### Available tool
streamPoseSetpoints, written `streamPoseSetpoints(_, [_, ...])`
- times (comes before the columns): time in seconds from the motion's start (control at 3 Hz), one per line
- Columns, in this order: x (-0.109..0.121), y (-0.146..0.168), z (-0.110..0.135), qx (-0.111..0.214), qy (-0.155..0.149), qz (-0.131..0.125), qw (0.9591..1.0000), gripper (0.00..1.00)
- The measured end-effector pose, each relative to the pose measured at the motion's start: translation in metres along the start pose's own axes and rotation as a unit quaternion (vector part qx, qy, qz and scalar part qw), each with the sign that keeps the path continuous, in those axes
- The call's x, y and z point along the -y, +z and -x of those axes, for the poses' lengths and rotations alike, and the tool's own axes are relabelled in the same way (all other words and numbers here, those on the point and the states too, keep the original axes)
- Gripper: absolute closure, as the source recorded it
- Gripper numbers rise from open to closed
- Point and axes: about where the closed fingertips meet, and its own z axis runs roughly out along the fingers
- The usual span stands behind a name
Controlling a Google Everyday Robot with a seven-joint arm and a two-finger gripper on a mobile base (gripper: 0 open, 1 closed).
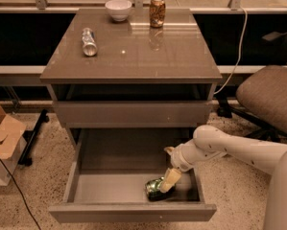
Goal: Pick green can from middle drawer and place on counter
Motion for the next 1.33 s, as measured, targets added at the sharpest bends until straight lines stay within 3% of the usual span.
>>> streamPoseSetpoints(0.67, [0.004, 0.041, -0.035, 0.02, 0.045, 0.015, 0.9987, 0.0])
streamPoseSetpoints(1.0, [-0.004, 0.058, -0.042, 0.025, 0.051, 0.035, 0.9978, 0.17])
streamPoseSetpoints(1.33, [-0.012, 0.064, -0.042, 0.032, 0.053, 0.046, 0.997, 0.48])
